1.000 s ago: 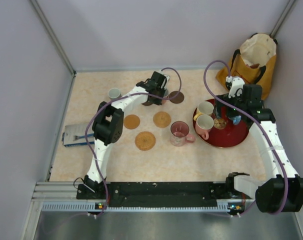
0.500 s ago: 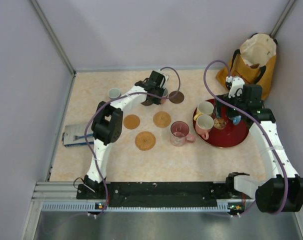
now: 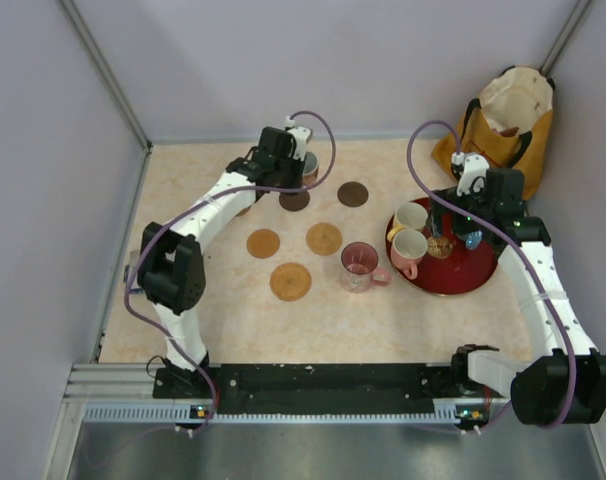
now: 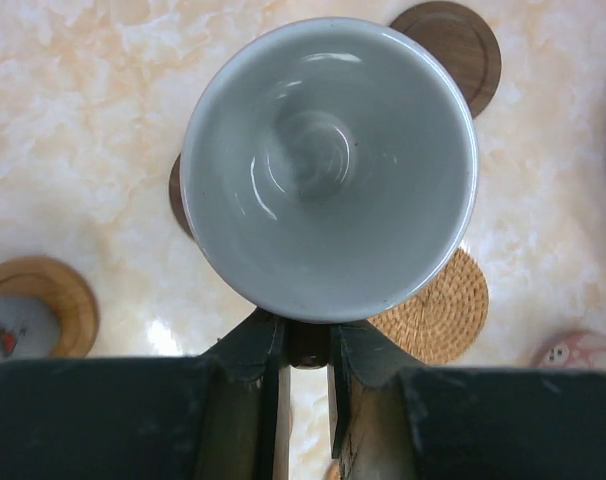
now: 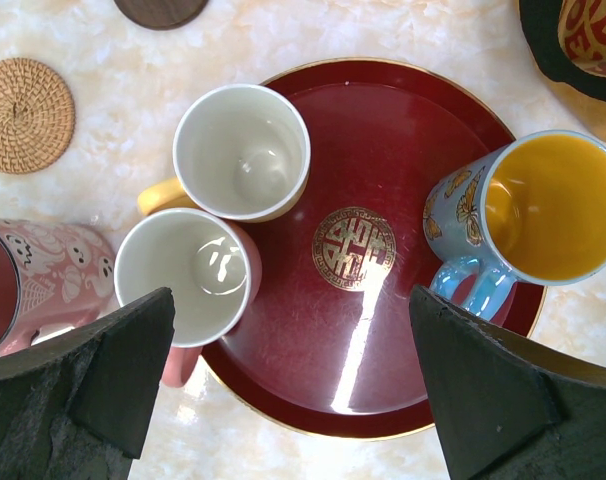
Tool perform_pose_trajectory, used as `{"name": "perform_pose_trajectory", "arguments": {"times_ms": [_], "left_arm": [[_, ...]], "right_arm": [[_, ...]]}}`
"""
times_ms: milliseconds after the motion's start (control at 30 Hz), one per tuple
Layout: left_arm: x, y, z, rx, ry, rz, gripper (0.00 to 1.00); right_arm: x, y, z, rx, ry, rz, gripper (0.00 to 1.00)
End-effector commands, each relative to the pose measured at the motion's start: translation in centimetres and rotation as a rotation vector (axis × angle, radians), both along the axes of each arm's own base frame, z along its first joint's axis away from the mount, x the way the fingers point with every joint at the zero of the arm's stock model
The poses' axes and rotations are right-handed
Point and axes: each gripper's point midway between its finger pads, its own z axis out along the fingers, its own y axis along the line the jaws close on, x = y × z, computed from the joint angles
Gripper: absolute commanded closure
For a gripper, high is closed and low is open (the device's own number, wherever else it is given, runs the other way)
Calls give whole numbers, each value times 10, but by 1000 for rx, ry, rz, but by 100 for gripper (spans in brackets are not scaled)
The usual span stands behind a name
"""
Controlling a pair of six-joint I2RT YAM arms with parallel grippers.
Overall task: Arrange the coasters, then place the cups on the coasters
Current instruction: Pick up the cup at the center of the board, then place the cup on the coaster.
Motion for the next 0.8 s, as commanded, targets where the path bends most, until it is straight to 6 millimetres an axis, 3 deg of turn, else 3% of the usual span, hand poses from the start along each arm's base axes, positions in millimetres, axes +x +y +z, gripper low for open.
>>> {"name": "perform_pose_trajectory", "arguments": {"times_ms": [0,333,533,767], "left_arm": [[-18,19,45,-47,-120,-30,100],[-69,102,22,-33,-81,22,100],[-93,108,-2,-27,-76,0,100],[-101,110,-24,-16,-35,1,100]], "right_arm": [[6,1,5,0,-38,19,1],[6,4,2,9,-28,32,2],[6,3,0,9,-23,30,2],[6,3,1,8,-27,27,2]]}}
